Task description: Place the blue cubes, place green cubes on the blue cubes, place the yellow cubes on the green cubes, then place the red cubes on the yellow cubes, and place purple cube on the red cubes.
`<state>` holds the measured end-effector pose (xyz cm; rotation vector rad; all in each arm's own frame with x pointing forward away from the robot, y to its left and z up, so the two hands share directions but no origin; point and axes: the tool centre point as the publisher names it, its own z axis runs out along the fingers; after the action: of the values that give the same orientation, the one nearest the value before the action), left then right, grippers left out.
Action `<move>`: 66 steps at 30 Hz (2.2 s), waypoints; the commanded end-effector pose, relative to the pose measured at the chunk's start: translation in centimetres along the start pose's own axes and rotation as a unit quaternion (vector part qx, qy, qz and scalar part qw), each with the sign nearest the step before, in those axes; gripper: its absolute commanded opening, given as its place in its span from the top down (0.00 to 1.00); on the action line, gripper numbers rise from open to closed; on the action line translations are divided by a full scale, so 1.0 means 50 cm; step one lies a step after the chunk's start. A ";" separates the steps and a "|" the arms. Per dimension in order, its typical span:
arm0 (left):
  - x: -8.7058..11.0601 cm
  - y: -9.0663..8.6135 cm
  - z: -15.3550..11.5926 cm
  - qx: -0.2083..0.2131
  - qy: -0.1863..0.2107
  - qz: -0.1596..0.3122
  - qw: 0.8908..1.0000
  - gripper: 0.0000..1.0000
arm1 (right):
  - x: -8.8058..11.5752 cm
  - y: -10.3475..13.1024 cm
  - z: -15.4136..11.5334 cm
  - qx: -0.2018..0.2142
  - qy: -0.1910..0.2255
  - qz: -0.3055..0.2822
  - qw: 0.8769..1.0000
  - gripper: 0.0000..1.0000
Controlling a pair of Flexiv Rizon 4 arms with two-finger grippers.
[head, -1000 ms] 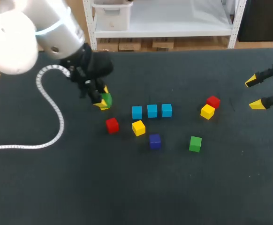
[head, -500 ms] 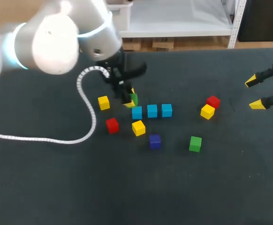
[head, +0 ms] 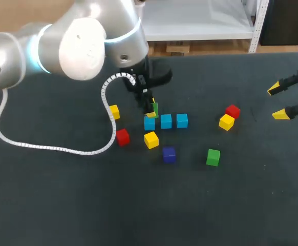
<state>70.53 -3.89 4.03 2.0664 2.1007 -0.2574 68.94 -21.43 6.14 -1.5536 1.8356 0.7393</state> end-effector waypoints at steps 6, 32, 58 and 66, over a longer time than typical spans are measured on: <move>-0.015 0.009 0.023 0.003 0.003 0.002 1.000 1.00 | 0.000 -0.001 0.001 0.000 0.000 0.000 1.000 0.00; -0.010 0.005 0.040 0.015 0.010 -0.001 1.000 1.00 | 0.000 -0.001 0.001 0.000 0.000 0.000 1.000 0.00; -0.008 0.005 0.042 0.016 0.010 0.001 1.000 0.77 | 0.000 -0.001 0.001 0.000 0.000 0.000 1.000 0.00; -0.011 0.003 0.043 0.018 0.010 0.001 1.000 0.67 | 0.000 -0.001 0.001 0.000 0.000 0.000 1.000 0.00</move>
<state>70.47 -4.82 2.13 2.0924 2.1196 -0.2747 68.94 -21.42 6.14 -1.5536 1.8355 0.7393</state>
